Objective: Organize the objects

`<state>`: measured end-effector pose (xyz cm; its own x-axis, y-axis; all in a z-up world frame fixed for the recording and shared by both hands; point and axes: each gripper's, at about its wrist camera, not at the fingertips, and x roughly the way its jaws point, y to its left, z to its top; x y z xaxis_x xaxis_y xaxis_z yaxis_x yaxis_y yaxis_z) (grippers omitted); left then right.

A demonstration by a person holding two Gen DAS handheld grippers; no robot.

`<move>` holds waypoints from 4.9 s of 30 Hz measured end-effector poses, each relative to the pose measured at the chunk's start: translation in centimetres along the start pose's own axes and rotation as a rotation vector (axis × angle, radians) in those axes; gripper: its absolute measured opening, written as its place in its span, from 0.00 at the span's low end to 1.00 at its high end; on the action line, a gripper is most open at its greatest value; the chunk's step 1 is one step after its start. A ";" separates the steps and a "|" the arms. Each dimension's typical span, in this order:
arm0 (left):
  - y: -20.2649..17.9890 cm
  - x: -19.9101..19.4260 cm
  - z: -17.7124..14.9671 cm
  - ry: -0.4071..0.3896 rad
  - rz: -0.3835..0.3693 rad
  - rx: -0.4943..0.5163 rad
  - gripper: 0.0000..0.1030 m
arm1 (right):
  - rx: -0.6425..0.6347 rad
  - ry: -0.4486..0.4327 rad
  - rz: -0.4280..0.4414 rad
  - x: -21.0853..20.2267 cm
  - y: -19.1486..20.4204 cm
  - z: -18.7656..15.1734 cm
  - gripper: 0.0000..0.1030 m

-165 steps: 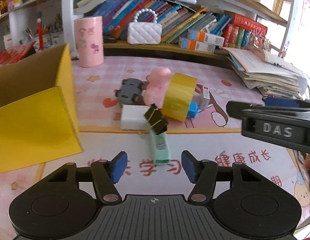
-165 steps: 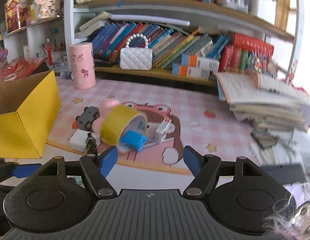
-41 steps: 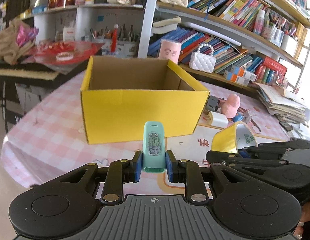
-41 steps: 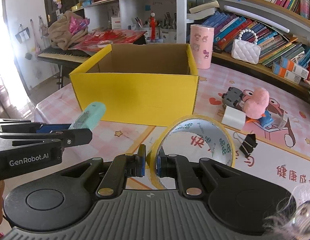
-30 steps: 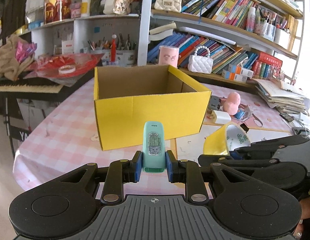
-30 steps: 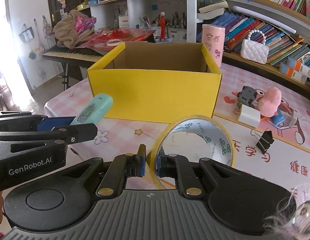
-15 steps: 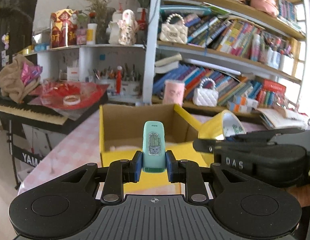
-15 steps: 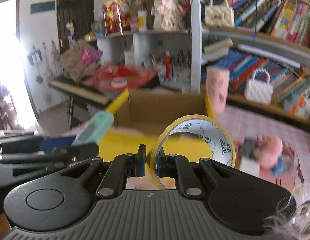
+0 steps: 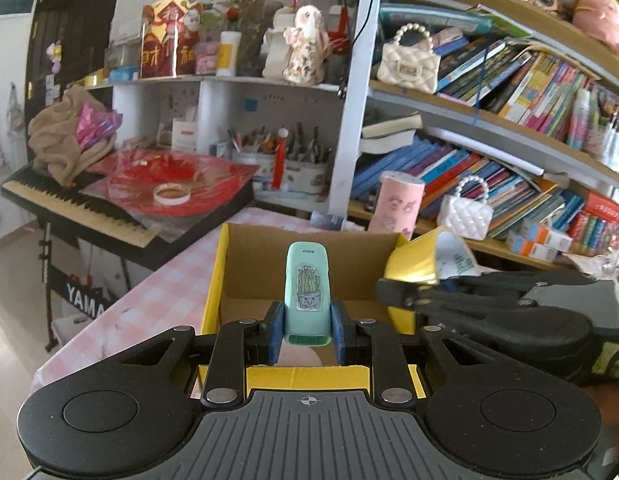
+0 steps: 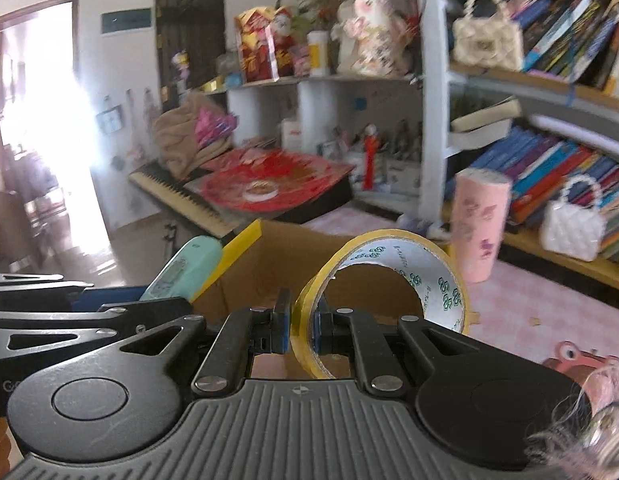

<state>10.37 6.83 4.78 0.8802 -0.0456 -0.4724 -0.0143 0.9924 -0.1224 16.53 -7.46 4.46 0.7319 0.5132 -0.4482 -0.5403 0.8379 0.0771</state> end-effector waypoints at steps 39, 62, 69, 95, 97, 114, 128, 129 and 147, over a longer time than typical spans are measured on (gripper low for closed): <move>-3.7 2.1 -2.0 0.073 0.042 0.012 0.50 | 0.128 0.076 -0.008 -3.6 -4.9 -3.9 0.32; -2.8 -2.3 -7.0 0.187 -0.031 0.084 0.66 | 0.170 0.205 -0.252 -7.1 -0.6 -9.6 0.42; -3.1 -2.9 -8.2 0.227 -0.072 0.113 0.70 | 0.211 0.216 -0.339 -9.3 0.0 -11.2 0.49; -4.3 -5.6 -10.2 0.238 -0.196 0.215 0.83 | 0.332 0.218 -0.570 -14.5 1.9 -15.0 0.55; -4.8 -5.3 -10.2 0.240 -0.205 0.221 0.83 | 0.335 0.216 -0.577 -14.6 1.6 -15.0 0.55; -12.4 -0.5 -8.8 0.239 -0.258 0.259 0.83 | 0.387 0.193 -0.611 -14.8 -7.4 -14.1 0.56; -19.7 3.8 -8.6 0.293 -0.270 0.308 0.80 | 0.388 0.176 -0.592 -14.7 -15.9 -13.7 0.57; -20.1 4.1 -8.7 0.300 -0.268 0.308 0.80 | 0.386 0.177 -0.589 -14.7 -16.3 -13.8 0.57; -26.2 9.9 -11.0 0.391 -0.170 0.383 0.58 | 0.368 0.173 -0.521 -15.2 -21.5 -15.5 0.60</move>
<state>14.25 -20.90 -6.32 0.6130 -0.1747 -0.7705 0.3492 0.9347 0.0659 10.53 -36.15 -4.21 0.7652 0.0117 -0.6437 0.0666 0.9930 0.0972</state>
